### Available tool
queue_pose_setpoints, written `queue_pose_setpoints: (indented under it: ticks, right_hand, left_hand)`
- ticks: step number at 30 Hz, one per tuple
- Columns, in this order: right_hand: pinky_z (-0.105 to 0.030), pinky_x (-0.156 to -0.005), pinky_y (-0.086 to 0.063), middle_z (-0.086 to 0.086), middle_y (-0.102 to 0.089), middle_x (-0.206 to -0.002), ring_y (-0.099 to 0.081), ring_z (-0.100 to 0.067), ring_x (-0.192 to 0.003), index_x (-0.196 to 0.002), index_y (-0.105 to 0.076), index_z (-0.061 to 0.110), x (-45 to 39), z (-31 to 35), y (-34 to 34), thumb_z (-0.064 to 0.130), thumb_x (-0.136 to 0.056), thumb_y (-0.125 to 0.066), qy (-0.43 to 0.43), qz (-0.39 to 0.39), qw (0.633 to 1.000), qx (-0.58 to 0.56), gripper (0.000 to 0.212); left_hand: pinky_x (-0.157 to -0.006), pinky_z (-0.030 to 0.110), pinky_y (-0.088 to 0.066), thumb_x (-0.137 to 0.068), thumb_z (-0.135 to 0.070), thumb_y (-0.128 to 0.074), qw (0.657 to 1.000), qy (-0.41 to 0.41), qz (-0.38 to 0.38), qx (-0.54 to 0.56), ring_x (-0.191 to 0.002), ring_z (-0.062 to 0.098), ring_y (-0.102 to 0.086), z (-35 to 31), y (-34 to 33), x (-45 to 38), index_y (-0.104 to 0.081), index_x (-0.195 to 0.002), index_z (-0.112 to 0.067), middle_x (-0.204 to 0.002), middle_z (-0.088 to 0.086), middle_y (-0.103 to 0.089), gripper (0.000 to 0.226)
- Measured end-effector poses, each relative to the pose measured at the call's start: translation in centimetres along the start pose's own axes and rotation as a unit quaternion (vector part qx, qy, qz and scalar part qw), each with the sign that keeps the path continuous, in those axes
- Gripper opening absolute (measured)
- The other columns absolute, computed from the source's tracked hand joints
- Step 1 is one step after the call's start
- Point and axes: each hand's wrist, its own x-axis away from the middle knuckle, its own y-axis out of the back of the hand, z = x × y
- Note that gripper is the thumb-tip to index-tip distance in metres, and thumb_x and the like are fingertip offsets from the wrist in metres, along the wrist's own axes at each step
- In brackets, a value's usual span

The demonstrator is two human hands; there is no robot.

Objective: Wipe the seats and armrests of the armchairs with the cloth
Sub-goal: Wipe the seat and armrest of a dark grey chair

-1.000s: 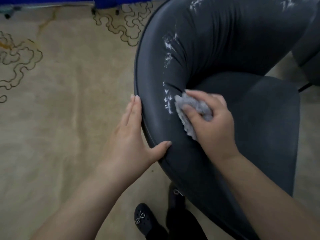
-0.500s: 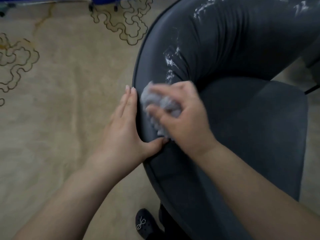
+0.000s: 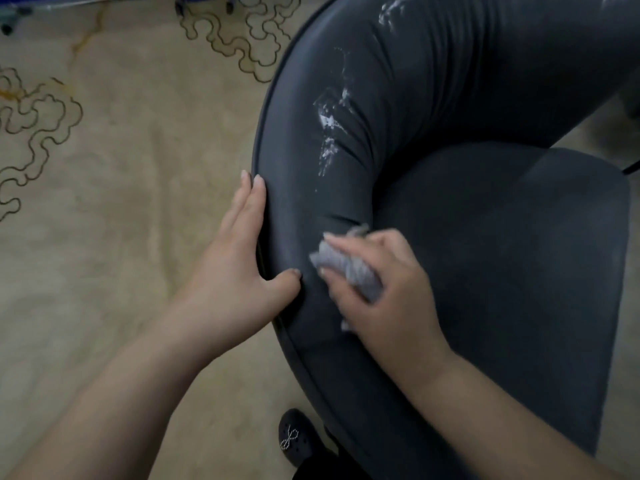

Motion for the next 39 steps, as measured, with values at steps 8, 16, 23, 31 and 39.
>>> queue_pose_setpoints:
  ticks: [8,16,23,31,39]
  right_hand:
    - [-0.019,-0.069,-0.055,-0.009,-0.046,-0.101,-0.059,-0.017,-0.080,-0.107,-0.070,0.011,-6.0,0.8,-1.8,0.015,-0.084,-0.071,-0.008,-0.010,1.000,-0.021,0.023]
    - [-0.016,-0.069,-0.049,-0.008,-0.050,-0.092,-0.055,-0.011,-0.076,-0.099,-0.072,0.007,-0.4,0.4,0.0,0.019,-0.083,-0.072,0.036,0.033,0.999,0.016,0.020]
    - [-0.010,-0.064,-0.046,-0.002,-0.051,-0.096,-0.056,-0.006,-0.076,-0.099,-0.061,0.022,-1.0,0.7,-0.6,0.030,-0.085,-0.066,0.026,0.001,1.000,0.005,0.016]
    - [-0.040,-0.070,-0.050,-0.011,-0.047,-0.090,-0.055,-0.022,-0.072,-0.084,-0.062,0.000,-5.1,1.6,-1.9,0.023,-0.088,-0.066,0.052,-0.001,0.997,0.055,0.023]
    - [-0.023,-0.068,-0.046,-0.004,-0.050,-0.087,-0.051,-0.011,-0.075,-0.083,-0.058,0.009,0.2,0.1,-0.2,0.030,-0.086,-0.064,0.062,0.013,0.997,0.046,0.022]
  left_hand:
    - [-0.118,0.028,-0.020,-0.069,-0.040,-0.061,1.000,0.010,-0.010,-0.003,-0.141,-0.013,0.001,-0.4,0.2,-0.3,-0.004,-0.155,-0.032,-0.159,-0.023,0.006,0.103]
    - [-0.118,0.028,-0.021,-0.067,-0.041,-0.056,1.000,0.012,-0.012,0.004,-0.142,-0.011,0.000,-0.4,0.1,-0.2,-0.003,-0.155,-0.032,-0.159,-0.022,0.006,0.103]
    - [-0.118,0.031,-0.022,-0.067,-0.041,-0.057,1.000,-0.001,-0.020,0.000,-0.143,-0.009,-0.002,0.0,0.1,-0.3,-0.006,-0.155,-0.029,-0.160,-0.019,0.002,0.103]
    - [-0.118,0.028,-0.021,-0.066,-0.043,-0.055,1.000,-0.009,-0.021,0.005,-0.142,-0.009,-0.002,0.2,0.1,-0.3,-0.005,-0.155,-0.030,-0.160,-0.019,0.003,0.102]
    - [-0.107,0.012,-0.015,-0.073,-0.043,-0.060,1.000,-0.013,-0.014,0.009,-0.139,-0.015,0.000,0.3,0.2,-0.1,-0.003,-0.154,-0.035,-0.159,-0.025,0.006,0.099]
